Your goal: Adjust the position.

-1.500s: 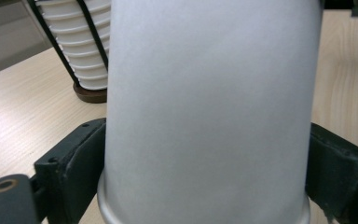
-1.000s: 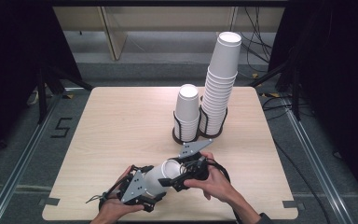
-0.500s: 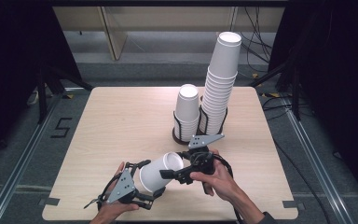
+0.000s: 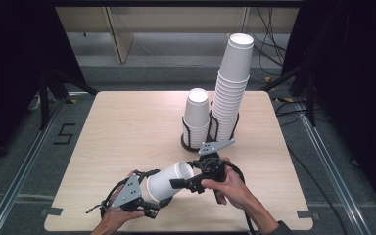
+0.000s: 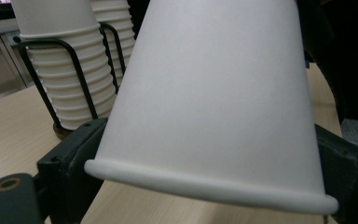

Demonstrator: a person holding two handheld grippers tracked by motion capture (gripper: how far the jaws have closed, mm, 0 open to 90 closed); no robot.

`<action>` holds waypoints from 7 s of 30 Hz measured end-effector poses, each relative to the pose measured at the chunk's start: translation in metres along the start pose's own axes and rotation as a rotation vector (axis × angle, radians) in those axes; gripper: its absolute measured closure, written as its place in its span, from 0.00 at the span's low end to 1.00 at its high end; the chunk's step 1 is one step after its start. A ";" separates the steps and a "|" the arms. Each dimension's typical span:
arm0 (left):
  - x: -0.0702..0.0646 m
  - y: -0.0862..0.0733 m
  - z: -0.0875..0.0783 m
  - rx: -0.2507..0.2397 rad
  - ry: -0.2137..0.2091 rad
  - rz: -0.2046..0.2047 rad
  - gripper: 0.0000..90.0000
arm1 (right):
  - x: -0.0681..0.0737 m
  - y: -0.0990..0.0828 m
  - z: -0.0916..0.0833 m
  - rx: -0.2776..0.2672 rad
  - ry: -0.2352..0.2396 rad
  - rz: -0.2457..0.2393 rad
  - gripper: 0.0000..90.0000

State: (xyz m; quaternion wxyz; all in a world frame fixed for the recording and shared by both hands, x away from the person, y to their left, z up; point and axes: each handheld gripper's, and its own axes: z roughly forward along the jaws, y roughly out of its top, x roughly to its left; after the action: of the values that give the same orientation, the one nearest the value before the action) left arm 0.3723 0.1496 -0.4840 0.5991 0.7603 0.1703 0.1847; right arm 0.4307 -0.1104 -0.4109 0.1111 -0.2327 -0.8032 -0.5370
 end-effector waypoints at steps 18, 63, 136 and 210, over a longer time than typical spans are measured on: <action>-0.001 -0.004 0.005 0.268 0.003 0.150 0.12 | 0.025 0.008 -0.005 0.338 -0.232 -0.406 0.18; -0.019 0.008 0.010 0.399 -0.089 0.251 0.11 | 0.034 -0.022 0.049 0.766 -0.262 -0.653 0.26; -0.003 0.008 0.000 -0.092 -0.160 -0.195 0.00 | -0.010 -0.014 0.006 0.333 0.125 -0.455 0.26; -0.010 0.020 -0.001 -0.106 -0.043 -0.234 0.09 | 0.001 -0.019 0.023 0.264 0.020 -0.468 0.25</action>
State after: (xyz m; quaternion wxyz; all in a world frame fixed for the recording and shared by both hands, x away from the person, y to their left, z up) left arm 0.3642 0.1413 -0.4655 0.6595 0.7062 0.2348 0.1057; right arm 0.4218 -0.0951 -0.4347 0.0211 -0.0188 -0.8972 -0.4408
